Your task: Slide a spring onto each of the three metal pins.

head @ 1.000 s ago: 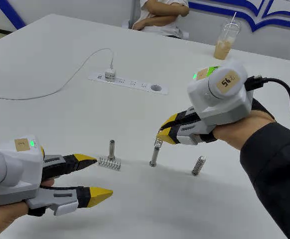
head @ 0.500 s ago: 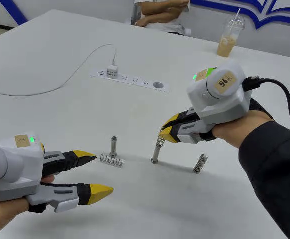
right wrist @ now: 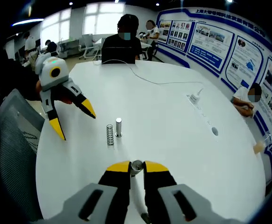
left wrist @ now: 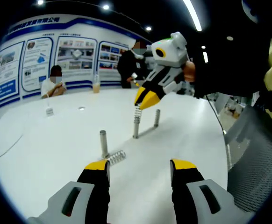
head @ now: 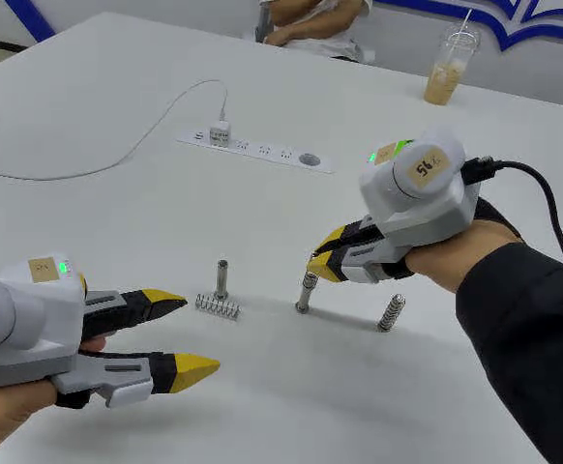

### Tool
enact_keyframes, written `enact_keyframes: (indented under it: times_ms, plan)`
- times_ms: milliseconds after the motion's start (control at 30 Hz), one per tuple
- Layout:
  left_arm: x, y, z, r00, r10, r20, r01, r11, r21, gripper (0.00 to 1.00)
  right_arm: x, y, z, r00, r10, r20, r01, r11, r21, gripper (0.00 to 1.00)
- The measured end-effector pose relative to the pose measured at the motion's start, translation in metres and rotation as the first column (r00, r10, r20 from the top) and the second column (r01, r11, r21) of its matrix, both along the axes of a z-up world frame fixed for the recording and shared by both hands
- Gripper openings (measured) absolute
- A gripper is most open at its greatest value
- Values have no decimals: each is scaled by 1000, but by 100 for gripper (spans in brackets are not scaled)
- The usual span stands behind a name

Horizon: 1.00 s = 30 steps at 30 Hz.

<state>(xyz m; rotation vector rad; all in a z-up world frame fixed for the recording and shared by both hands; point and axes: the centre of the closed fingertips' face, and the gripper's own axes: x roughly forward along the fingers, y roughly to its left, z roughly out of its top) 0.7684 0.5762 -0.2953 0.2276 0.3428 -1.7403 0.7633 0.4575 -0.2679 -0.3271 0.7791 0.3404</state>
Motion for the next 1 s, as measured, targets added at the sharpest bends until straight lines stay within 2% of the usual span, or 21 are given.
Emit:
enact_keyframes:
  times_ms: [333,767,1000]
  plan:
    - [1,0,-1,1000,0,-3,0,1000,4,53,3,-3,-22,1000,-15,-25,15,1000,-10,11]
    - [1,1,-3,1000,3,-9,-3,1000,7,53,0,-4,-39,998,-37,-57,37,999,7,12]
    - [0,1,-3,1000,2,-11,-2,1000,10,53,1,-4,-37,998,-37,-43,38,999,13,12]
